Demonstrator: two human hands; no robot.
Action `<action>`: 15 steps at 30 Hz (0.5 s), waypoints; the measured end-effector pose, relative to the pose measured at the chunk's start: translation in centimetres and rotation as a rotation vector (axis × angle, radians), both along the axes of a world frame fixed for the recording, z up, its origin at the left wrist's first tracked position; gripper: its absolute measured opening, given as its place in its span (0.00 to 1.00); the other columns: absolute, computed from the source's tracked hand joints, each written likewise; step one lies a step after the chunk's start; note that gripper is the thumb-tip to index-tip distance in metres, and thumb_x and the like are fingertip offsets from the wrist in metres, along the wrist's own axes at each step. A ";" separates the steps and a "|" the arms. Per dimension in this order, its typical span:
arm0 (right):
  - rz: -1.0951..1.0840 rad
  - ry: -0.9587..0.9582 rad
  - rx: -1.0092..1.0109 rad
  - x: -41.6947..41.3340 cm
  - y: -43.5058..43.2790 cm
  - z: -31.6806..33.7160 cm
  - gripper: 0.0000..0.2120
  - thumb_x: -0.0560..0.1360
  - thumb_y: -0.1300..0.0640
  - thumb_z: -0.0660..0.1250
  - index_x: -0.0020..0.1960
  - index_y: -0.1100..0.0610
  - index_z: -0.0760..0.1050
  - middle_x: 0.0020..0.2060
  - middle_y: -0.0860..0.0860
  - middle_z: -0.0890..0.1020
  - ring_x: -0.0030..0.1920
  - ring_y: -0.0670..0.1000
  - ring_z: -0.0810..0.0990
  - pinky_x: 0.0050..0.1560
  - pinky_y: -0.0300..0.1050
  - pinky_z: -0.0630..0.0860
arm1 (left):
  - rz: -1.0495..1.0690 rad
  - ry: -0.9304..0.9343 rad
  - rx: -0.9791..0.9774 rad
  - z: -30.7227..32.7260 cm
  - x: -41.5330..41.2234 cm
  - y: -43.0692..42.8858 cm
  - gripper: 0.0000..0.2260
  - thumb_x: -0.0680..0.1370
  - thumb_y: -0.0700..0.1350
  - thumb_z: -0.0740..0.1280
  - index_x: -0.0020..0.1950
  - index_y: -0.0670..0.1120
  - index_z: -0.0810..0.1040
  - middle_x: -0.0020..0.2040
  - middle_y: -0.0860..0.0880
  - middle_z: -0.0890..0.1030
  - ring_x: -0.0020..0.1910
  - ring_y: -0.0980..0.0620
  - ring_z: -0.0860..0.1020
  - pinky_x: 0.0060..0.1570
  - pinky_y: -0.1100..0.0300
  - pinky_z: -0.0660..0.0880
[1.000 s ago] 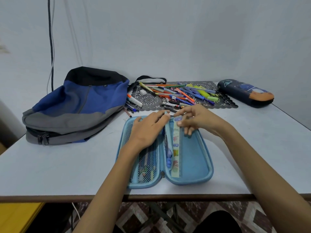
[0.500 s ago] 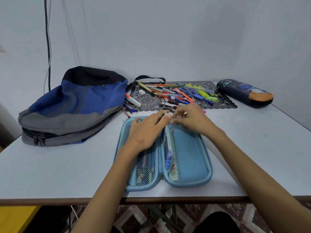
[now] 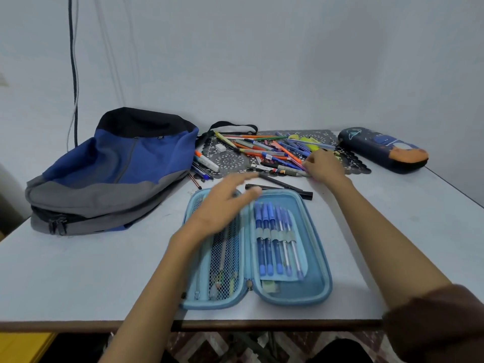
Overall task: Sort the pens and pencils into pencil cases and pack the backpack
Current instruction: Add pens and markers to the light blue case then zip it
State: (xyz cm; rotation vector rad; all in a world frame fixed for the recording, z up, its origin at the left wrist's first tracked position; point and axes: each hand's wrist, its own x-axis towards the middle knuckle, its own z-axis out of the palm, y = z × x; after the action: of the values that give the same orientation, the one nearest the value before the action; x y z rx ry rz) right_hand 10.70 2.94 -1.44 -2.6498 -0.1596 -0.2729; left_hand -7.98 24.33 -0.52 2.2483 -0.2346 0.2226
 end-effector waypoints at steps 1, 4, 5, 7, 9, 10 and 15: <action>0.001 0.008 -0.031 0.2 0.2 0.0 0.11 0.78 0.55 0.65 0.40 0.60 0.78 0.38 0.57 0.80 0.42 0.58 0.79 0.38 0.46 0.69 | 0.044 -0.055 -0.121 0.2 0.3 1.1 0.17 0.80 0.53 0.63 0.68 0.54 0.74 0.67 0.53 0.74 0.65 0.56 0.72 0.67 0.53 0.68; -0.004 0.021 -0.102 0.9 0.6 0.2 0.08 0.76 0.55 0.69 0.43 0.60 0.80 0.39 0.57 0.81 0.42 0.58 0.80 0.39 0.45 0.71 | 0.203 -0.169 -0.197 -0.5 1.3 5.4 0.12 0.80 0.41 0.63 0.62 0.51 0.78 0.61 0.52 0.78 0.62 0.54 0.75 0.66 0.55 0.70; 0.001 0.036 -0.127 1.0 0.7 0.5 0.07 0.75 0.58 0.69 0.41 0.61 0.79 0.37 0.57 0.80 0.39 0.57 0.79 0.38 0.44 0.71 | 0.233 -0.151 -0.181 -1.1 1.6 6.7 0.13 0.81 0.37 0.61 0.62 0.48 0.78 0.61 0.51 0.79 0.62 0.55 0.75 0.66 0.55 0.70; 0.015 0.088 -0.162 1.4 0.9 1.1 0.10 0.73 0.64 0.67 0.34 0.61 0.72 0.30 0.56 0.74 0.31 0.55 0.73 0.31 0.42 0.68 | 0.250 -0.095 -0.141 -2.3 1.9 8.5 0.15 0.81 0.33 0.58 0.61 0.45 0.79 0.60 0.50 0.80 0.61 0.57 0.76 0.67 0.59 0.70; 0.043 0.143 -0.159 1.8 0.8 1.9 0.13 0.71 0.66 0.66 0.32 0.60 0.66 0.27 0.55 0.70 0.28 0.52 0.69 0.28 0.41 0.65 | 0.237 -0.069 -0.044 -3.3 2.2 9.2 0.17 0.80 0.31 0.58 0.60 0.45 0.80 0.58 0.50 0.81 0.58 0.57 0.76 0.63 0.67 0.70; 0.055 0.158 -0.149 2.0 0.6 2.4 0.12 0.71 0.67 0.65 0.32 0.60 0.66 0.28 0.55 0.71 0.28 0.52 0.69 0.28 0.41 0.65 | 0.221 -0.078 0.010 -3.6 2.4 9.4 0.18 0.79 0.29 0.58 0.59 0.45 0.81 0.57 0.51 0.81 0.57 0.56 0.76 0.60 0.71 0.70; 0.031 0.107 -0.102 4.4 -0.5 4.3 0.08 0.74 0.63 0.59 0.36 0.61 0.66 0.32 0.55 0.69 0.32 0.53 0.66 0.30 0.42 0.63 | 0.163 -0.126 0.092 -4.7 2.8 10.4 0.17 0.76 0.28 0.64 0.60 0.43 0.81 0.58 0.52 0.80 0.60 0.53 0.76 0.64 0.66 0.70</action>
State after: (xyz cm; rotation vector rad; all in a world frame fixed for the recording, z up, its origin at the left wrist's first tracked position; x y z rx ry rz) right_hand 15.14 2.48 2.88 -2.7523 -0.1835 -0.1149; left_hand -5.17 34.74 -5.20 2.3491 -0.1303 0.4491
